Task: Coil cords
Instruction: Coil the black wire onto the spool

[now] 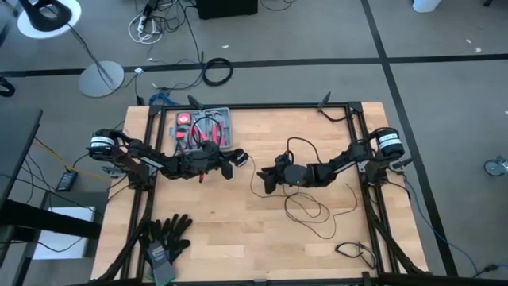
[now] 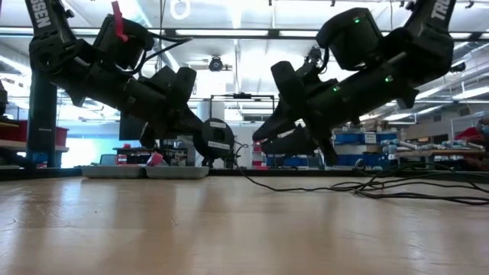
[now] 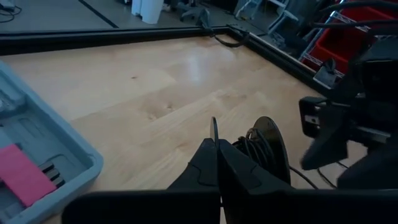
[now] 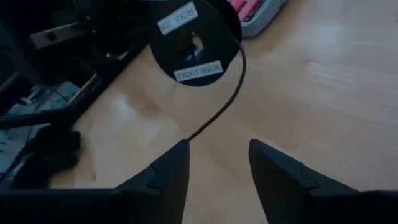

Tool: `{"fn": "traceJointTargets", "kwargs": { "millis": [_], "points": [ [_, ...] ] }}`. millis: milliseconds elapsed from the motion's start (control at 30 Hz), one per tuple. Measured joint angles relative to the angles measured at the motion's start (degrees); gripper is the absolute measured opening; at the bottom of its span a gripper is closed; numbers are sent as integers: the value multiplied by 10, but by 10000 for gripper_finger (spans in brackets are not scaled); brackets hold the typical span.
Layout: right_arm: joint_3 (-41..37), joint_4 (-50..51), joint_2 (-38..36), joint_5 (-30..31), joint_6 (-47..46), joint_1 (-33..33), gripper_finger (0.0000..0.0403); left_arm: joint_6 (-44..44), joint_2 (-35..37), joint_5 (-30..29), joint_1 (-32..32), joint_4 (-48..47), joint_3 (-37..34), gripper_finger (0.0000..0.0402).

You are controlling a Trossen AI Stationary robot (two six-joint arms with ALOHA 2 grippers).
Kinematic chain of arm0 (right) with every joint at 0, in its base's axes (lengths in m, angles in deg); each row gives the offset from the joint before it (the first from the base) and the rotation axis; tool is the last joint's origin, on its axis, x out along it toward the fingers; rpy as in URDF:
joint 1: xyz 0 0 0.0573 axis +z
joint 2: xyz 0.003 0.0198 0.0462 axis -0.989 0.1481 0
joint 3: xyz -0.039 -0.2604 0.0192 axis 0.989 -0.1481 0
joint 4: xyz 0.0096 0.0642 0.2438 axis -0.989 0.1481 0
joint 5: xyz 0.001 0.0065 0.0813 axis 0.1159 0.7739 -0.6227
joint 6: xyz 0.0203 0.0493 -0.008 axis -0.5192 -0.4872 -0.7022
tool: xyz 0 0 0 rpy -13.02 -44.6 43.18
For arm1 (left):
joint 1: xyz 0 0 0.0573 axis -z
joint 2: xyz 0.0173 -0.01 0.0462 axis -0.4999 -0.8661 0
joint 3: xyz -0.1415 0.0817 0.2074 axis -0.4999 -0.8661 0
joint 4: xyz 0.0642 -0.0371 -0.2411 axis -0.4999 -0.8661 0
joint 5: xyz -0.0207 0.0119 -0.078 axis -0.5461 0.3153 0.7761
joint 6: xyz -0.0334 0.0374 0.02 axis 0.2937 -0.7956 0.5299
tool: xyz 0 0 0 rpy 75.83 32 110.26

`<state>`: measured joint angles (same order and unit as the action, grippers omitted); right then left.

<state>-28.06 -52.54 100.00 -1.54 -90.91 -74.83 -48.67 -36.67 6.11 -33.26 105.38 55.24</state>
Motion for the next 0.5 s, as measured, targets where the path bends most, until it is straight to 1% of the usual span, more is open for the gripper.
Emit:
{"fn": "traceJointTargets", "kwargs": {
  "millis": [133, 267, 367, 500],
  "points": [
    [0, -11, 0, -17, 0, -9, 195, -2, 0, 0, 0, 1, 0, 0],
    [6, -7, 0, -22, 0, -12, 210, -2, 0, 0, 0, 1, 0, 0],
    [28, 0, 7, -24, 8, -12, 211, -2, 0, 0, -1, 3, 0, 0],
    [63, 33, 25, -24, 22, -12, 196, -3, 0, -1, -1, 4, 0, 0]
  ]
}}
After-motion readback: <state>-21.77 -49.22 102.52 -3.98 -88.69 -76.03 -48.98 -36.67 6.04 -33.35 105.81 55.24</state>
